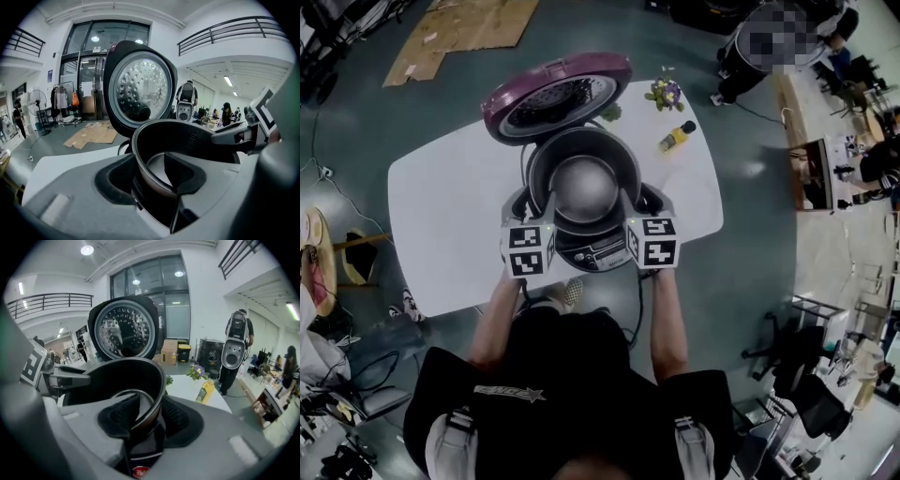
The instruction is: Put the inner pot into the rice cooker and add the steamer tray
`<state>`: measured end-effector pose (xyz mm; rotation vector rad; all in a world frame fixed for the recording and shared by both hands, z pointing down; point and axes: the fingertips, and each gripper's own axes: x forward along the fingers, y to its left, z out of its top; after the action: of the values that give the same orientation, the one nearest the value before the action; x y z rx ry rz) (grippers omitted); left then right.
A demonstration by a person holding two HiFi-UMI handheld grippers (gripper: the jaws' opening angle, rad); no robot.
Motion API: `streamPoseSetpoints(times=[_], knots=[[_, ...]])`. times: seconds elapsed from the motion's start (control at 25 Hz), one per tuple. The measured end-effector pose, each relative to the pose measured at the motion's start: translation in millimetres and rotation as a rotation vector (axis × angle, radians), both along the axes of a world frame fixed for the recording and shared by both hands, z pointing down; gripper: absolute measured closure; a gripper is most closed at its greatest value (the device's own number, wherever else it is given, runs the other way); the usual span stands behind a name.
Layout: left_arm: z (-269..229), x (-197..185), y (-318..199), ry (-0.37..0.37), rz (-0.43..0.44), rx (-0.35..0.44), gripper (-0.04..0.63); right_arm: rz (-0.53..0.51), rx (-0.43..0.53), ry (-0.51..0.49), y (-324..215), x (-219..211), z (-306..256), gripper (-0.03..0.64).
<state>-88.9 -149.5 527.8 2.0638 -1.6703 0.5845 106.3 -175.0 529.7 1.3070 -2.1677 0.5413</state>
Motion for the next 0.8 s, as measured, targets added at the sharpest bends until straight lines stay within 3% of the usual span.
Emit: streamPoseSetpoints(times=[0.36,0.8], knots=[[36.2,-4.3,4.8,-0.045,0.010,-0.130,0.388,-0.056,-0.129,0.139,0.4,-5.3,31.9,0.460],[50.3,-4.6,3.4,-0.050,0.023,-0.181,0.383,-0.143,-0.211,0.296,-5.6,-8.8,51.4,0.453]])
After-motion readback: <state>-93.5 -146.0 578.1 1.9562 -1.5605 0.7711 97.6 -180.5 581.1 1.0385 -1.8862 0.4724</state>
